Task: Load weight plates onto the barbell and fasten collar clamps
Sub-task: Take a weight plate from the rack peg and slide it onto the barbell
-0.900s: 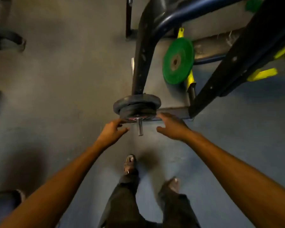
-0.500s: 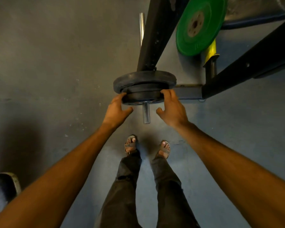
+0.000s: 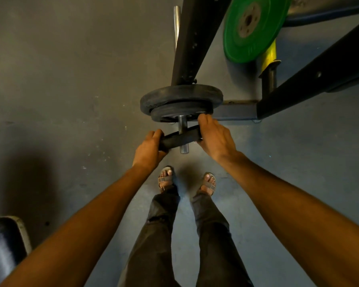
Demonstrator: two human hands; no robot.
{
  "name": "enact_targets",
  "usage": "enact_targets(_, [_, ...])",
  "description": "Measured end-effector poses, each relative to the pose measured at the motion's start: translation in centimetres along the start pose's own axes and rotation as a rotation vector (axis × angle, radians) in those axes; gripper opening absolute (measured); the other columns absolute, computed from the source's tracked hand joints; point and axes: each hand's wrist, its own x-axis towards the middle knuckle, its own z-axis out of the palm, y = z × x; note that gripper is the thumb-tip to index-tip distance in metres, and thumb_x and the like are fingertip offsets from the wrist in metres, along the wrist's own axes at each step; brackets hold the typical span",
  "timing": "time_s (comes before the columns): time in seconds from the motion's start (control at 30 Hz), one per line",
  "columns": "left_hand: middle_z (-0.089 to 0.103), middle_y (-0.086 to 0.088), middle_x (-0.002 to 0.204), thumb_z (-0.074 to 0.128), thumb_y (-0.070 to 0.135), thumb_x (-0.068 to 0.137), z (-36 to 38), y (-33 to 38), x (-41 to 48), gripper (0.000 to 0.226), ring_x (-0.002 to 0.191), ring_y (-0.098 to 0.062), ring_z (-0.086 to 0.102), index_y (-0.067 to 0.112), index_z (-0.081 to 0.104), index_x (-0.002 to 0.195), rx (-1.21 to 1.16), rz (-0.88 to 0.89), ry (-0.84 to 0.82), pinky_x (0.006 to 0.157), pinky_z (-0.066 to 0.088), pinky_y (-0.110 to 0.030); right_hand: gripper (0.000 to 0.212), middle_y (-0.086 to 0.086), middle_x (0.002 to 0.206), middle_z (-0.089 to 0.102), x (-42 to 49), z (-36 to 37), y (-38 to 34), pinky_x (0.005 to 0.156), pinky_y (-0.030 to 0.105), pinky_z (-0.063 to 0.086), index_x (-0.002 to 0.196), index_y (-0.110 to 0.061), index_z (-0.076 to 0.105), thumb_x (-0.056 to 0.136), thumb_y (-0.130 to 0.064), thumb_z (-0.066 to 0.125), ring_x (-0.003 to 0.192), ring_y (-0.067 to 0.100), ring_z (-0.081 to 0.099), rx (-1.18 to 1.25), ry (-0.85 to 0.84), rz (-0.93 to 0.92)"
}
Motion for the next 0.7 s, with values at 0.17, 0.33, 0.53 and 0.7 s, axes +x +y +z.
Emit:
enact_targets(0.17, [0.067,-0.007,0.107,0.065,0.026,0.092,0.8,-0.5,-0.9,0.027,0.094,-0.024,0.065,0.021,0.055,0.117,0.044,0.030,-0.084,0.080,0.055,-0.039,0.040,0.012,0.127,0.054,-0.7,0.3,0.2,0.082,0.042,0.051,0.124,-0.014,0.057,0.088,-0.024,0.073,0.113,0.031,0.057,-0.201,-0.173,-0.125])
enact_targets(0.33, [0.068,-0.007,0.102,0.062,0.030,0.094,-0.4,-0.9,-4.0,0.019,0.093,-0.027,0.066,0.019,0.060,0.110,0.161,0.203,-0.216,0.081,0.054,-0.041,0.044,0.010,0.122,0.059,-6.5,0.5,0.1,0.075,0.039,0.048,0.123,-0.013,0.059,0.088,-0.037,0.074,0.106,0.031,0.062,-0.183,-0.262,-0.183])
enact_targets(0.53, [0.062,0.002,0.087,0.053,0.049,0.093,-3.2,1.0,-12.7,0.029,0.076,-0.019,0.059,0.021,0.059,0.100,0.061,0.424,-0.279,0.067,0.041,-0.028,0.046,0.011,0.119,0.060,-19.3,-1.7,-1.5,0.076,0.033,0.047,0.118,-0.010,0.058,0.090,-0.043,0.072,0.098,0.031,0.064,0.122,-0.197,-0.023])
enact_targets(0.7, [0.062,0.012,0.090,0.052,0.053,0.090,-5.6,6.4,-20.6,0.025,0.082,-0.011,0.059,0.033,0.059,0.102,-0.020,0.547,-0.185,0.067,0.044,-0.023,0.033,0.000,0.101,0.065,-30.9,-5.5,-1.2,0.071,0.036,0.054,0.108,-0.021,0.064,0.086,-0.044,0.072,0.087,0.023,0.065,0.411,0.014,0.127])
